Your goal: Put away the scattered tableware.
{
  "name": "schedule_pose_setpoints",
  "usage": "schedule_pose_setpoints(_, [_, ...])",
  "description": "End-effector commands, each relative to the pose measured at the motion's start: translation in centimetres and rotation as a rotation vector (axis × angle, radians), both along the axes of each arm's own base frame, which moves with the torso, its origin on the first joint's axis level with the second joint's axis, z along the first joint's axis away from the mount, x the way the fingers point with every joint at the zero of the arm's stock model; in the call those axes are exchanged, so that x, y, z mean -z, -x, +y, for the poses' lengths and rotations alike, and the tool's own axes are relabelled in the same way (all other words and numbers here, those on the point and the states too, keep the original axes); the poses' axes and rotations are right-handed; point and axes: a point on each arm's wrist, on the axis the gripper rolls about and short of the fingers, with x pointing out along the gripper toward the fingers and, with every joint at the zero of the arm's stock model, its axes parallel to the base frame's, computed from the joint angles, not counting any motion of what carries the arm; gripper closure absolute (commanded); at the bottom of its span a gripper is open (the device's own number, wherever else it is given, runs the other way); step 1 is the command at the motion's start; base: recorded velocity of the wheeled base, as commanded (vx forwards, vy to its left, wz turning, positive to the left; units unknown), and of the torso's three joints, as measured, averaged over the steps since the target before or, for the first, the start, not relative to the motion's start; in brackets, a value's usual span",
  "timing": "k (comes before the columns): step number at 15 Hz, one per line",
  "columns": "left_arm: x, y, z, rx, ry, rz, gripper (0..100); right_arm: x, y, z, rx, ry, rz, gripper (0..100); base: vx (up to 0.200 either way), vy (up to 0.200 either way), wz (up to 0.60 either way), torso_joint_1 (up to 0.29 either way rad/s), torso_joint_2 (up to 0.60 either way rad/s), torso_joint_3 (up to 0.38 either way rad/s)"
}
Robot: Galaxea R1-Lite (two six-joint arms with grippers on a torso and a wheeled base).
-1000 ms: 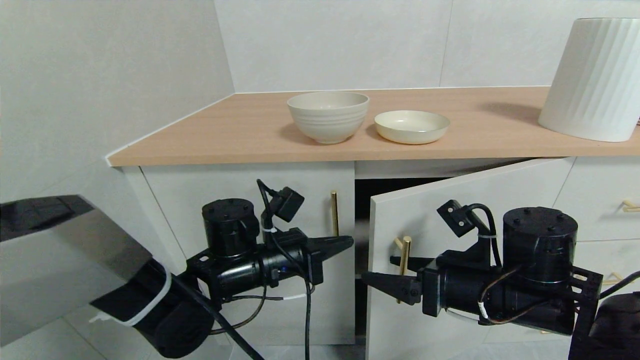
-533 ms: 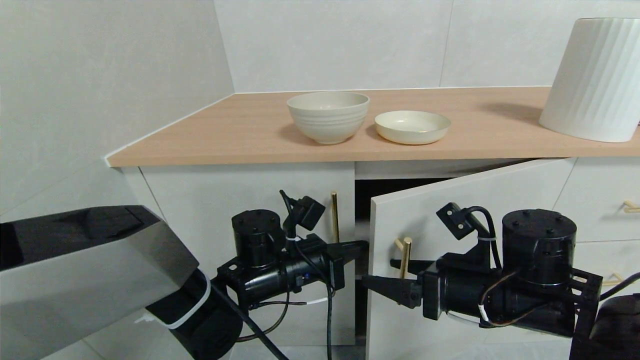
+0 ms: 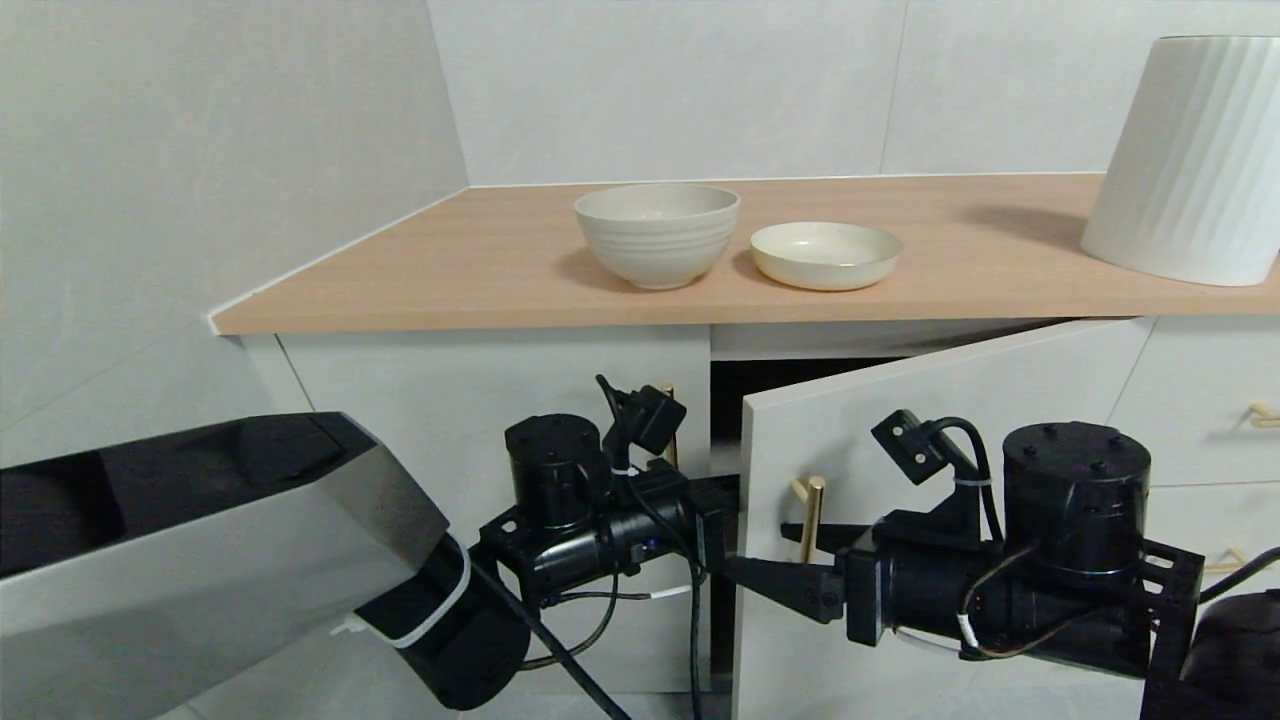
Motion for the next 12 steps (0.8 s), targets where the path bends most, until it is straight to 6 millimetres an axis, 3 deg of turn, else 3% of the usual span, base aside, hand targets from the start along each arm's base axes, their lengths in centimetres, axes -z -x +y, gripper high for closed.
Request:
schedule_pose_setpoints(1, [-0.1, -0.2, -0.4, 0.007, 0.007, -0.008, 100, 0.0, 0.1, -0.2, 0.007, 0.003, -0.006, 0, 0.000, 0.000, 0.00, 0.000, 0.00, 0.000])
schedule_pose_setpoints(7, [-0.7, -0.9, -1.3, 0.021, 0.032, -0.038, 100, -0.5, 0.4, -2.9, 0.115, 0.054, -0.094, 0, 0.000, 0.000, 0.00, 0.000, 0.00, 0.000])
schedule_pose_setpoints(12, [-1.7, -0.2, -1.9, 0.041, 0.049, -0.060, 100, -1.8, 3.8, -5.6, 0.193, 0.069, -0.115, 0, 0.000, 0.000, 0.00, 0.000, 0.00, 0.000])
